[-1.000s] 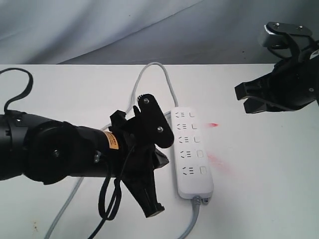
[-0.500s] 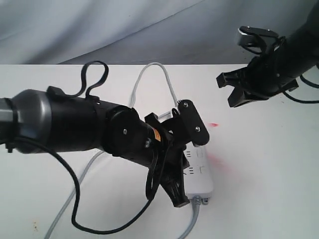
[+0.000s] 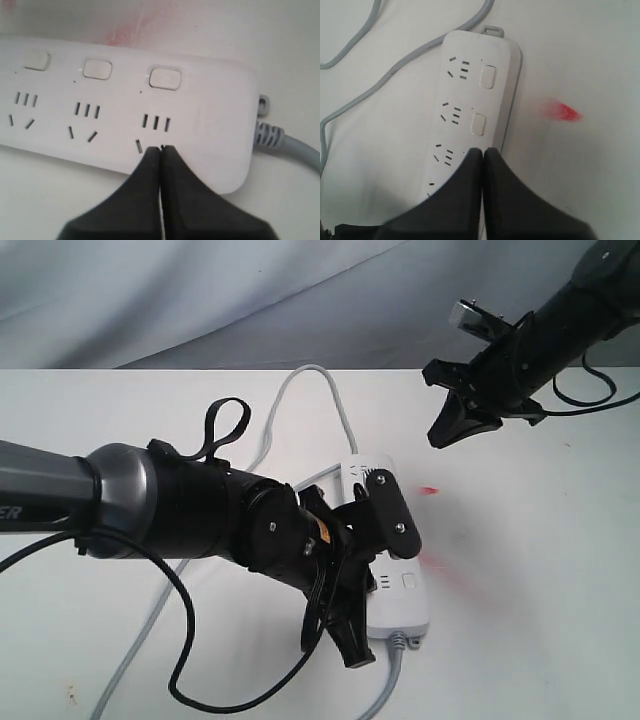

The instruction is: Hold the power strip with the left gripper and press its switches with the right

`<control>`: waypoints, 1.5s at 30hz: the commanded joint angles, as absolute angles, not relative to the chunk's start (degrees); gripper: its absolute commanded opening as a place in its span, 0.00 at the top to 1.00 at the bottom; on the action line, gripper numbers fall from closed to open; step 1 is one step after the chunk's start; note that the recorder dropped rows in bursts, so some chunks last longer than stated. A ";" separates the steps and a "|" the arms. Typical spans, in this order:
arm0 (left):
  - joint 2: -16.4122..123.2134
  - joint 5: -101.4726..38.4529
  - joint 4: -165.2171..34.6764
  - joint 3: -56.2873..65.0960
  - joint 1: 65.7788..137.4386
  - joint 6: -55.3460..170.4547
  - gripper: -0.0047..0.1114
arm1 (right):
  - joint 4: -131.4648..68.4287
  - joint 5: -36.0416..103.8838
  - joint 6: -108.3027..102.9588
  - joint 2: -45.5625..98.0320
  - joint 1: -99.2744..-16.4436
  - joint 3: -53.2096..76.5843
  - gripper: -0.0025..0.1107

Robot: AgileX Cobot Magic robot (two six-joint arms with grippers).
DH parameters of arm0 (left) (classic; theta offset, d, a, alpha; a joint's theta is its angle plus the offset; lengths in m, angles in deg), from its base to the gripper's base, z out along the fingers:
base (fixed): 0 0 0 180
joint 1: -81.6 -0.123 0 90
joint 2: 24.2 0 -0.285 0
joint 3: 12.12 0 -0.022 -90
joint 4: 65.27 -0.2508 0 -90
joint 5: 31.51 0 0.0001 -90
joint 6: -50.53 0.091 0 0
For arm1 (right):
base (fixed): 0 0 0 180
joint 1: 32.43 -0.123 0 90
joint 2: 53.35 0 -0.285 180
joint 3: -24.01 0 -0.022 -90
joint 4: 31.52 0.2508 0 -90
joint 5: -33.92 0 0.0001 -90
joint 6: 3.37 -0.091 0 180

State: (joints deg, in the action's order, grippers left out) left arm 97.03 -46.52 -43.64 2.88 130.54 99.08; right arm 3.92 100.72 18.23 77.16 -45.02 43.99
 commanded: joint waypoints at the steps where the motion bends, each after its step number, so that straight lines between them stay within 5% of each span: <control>1: 98.98 -46.99 -43.53 2.79 130.91 100.64 0.96 | 5.32 101.36 19.74 78.34 -44.75 44.93 0.98; 45: 100.37 -49.95 -46.34 2.79 130.91 100.35 0.96 | 5.02 90.12 22.20 86.85 -51.27 49.21 0.98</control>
